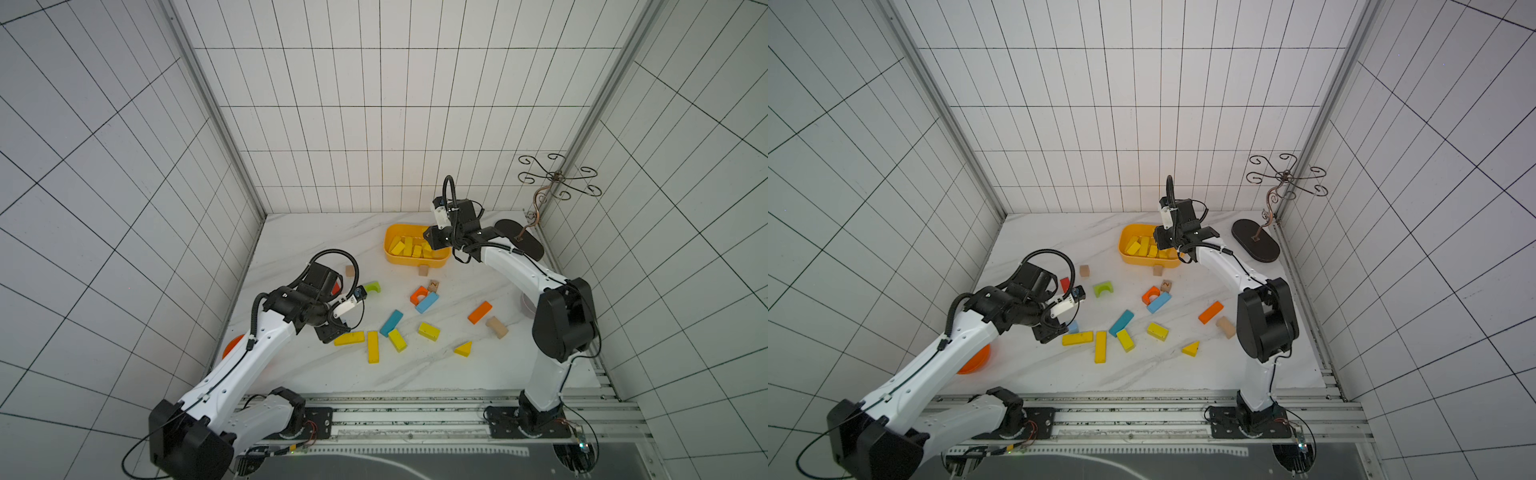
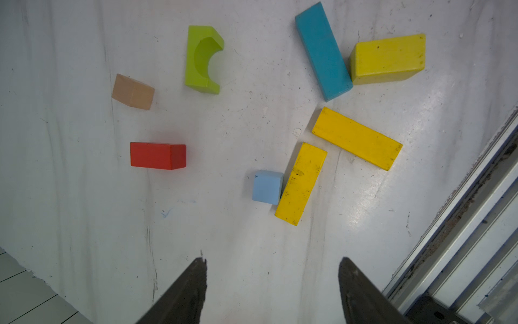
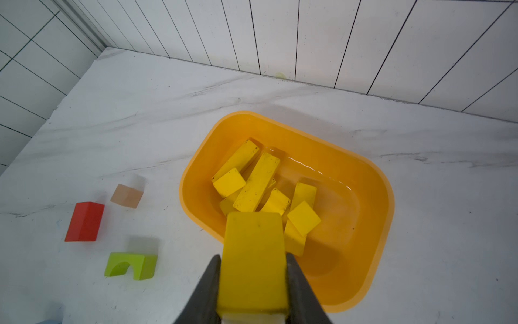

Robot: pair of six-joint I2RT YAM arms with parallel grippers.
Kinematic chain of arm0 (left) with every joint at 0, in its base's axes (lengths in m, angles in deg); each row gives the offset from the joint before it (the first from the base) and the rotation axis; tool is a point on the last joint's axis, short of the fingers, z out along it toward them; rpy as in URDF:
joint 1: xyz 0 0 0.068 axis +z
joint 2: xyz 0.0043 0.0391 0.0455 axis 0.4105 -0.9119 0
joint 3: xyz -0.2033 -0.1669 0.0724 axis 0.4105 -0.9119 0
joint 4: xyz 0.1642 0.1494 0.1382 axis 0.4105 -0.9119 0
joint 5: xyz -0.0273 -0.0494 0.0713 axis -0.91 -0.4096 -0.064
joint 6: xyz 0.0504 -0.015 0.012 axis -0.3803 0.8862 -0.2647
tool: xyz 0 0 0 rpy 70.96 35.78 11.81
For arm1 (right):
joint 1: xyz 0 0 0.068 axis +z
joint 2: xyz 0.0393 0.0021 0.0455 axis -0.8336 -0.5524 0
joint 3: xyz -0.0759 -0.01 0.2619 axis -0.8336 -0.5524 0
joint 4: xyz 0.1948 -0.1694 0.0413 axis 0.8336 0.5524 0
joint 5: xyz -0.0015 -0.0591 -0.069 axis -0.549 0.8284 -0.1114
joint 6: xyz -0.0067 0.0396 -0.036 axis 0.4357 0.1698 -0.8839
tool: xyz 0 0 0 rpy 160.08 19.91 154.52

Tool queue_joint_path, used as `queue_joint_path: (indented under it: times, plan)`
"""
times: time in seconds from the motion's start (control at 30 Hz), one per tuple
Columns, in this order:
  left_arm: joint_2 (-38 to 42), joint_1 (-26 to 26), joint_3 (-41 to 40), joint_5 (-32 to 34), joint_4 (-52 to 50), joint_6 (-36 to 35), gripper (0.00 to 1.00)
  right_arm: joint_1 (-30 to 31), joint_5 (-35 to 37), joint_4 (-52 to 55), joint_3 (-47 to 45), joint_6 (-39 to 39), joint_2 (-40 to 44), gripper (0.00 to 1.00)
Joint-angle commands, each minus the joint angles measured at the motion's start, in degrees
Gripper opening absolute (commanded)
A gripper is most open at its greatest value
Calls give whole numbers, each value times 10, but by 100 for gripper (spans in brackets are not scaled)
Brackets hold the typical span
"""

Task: Pick out the yellow building blocks
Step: Place the building block in the storage box.

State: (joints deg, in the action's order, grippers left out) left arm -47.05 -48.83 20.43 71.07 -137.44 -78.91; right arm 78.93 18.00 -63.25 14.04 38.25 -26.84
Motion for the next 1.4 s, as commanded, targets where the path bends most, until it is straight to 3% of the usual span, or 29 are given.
queue_joint_path:
  times: [0.0, 0.2, 0.5, 0.8, 1.1, 1.37]
  plan:
    - [2, -6, -3, 8, -1, -5, 73, -17, -2, 11, 94, -22, -58, 23]
    - [-18, -20, -3, 6, -9, 0, 73, -30, -7, 13, 137, -47, -128, 24]
    - [-66, -61, -4, 13, 8, 2, 73, -35, 5, 14, 125, -55, -153, 29]
    - [-135, -98, -9, 67, 19, -6, 71, -36, 21, 14, 113, -62, -149, 44]
    - [-205, -111, 26, 52, 19, -35, 70, -40, 60, 9, 76, -50, -89, 49]
    - [-274, -115, 49, 71, 26, -69, 70, -55, 106, -17, -34, -12, 62, 51]
